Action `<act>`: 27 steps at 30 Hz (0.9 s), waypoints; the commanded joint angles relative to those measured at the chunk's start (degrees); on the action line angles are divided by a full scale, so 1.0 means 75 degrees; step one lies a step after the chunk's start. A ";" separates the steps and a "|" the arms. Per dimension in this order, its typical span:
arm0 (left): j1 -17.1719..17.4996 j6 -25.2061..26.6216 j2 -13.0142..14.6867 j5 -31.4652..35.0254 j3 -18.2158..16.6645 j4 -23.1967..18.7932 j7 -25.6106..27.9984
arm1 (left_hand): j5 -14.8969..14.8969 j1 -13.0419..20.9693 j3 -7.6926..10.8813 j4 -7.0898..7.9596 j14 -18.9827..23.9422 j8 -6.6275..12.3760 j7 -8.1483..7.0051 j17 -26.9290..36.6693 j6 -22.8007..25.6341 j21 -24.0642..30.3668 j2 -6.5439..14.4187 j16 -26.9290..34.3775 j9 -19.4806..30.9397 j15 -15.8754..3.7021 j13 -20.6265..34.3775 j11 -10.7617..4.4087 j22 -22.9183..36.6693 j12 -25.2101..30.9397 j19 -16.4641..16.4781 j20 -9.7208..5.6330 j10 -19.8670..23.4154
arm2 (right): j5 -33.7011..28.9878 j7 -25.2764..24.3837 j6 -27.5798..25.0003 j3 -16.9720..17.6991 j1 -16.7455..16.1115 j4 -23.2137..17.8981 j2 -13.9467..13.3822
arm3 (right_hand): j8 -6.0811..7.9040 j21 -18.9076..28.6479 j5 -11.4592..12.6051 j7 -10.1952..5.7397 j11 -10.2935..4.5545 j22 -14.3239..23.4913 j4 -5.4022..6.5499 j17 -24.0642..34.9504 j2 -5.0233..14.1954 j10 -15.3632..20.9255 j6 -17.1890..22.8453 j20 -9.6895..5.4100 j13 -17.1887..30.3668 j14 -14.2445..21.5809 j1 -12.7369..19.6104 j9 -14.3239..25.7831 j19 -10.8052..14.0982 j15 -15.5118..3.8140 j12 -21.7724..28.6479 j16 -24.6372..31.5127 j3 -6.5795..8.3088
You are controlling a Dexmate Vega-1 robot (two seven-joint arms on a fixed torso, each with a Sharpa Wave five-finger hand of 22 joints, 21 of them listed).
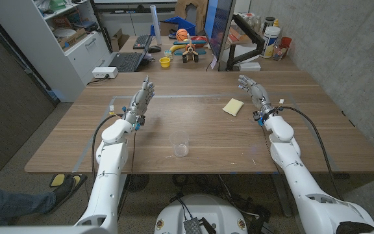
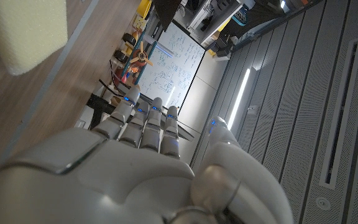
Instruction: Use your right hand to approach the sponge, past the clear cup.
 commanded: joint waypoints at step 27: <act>-0.0060 0.0001 0.0039 0.0042 0.0001 0.0113 -0.0008 | -0.0024 0.0044 -0.0072 0.0005 -0.0073 0.0013 -0.0004 0.0044 0.0084 0.0018 0.0055 0.0017 0.0025 -0.0038 0.0035 -0.0034 0.0042 0.0013 -0.0109 -0.0019 0.0025 | -0.1200 -0.0912 0.0546 -0.0343 -0.0012 -0.0070 -0.0232 | 0.0036 -0.0205 0.0054 -0.0006 -0.0102 0.0028 -0.0062 0.0018 -0.0062 0.0027 0.0149 -0.0268 0.0018 0.0039 -0.0044 0.0011 0.0009 -0.0054 -0.0008 -0.0033 0.0015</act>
